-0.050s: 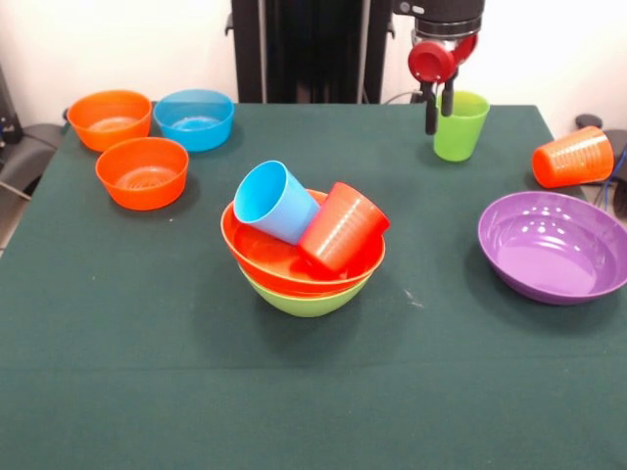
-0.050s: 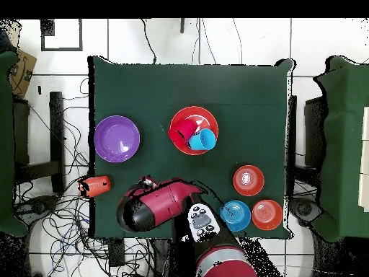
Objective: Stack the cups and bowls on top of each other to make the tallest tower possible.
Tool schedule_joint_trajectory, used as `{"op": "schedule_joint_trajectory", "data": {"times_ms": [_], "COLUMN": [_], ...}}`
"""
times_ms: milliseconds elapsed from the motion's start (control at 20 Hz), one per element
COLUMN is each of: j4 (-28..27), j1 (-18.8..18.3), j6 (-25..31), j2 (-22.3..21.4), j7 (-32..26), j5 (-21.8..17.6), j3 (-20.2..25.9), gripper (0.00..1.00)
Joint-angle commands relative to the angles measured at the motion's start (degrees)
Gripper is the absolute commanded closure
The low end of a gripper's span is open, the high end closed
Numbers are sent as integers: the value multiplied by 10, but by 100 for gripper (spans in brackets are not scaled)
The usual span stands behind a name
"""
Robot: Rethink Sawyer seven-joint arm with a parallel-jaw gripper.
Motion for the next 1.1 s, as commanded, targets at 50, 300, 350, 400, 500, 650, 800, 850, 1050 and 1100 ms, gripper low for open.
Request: {"op": "schedule_joint_trajectory", "data": {"times_ms": [50,300,350,400,500,650,800,850,1050,1100], "j4": [-1,0,0,0,-1,0,2,3,7,8], "j1": [13,14,15,16,18,20,19,19,18,19], "j6": [-35,-39,-40,-39,-41,-41,-40,-41,-38,-38], "j2": [30,30,30,28,26,22,17,18,19,19], "j7": [125,126,126,126,126,127,128,128,128,127], "j5": [19,19,19,20,19,20,23,23,28,28], "j3": [-1,-5,-7,-7,-9,-11,-10,-9,-2,-1], "gripper": [0,0,0,0,0,0,0,0,0,0]}}
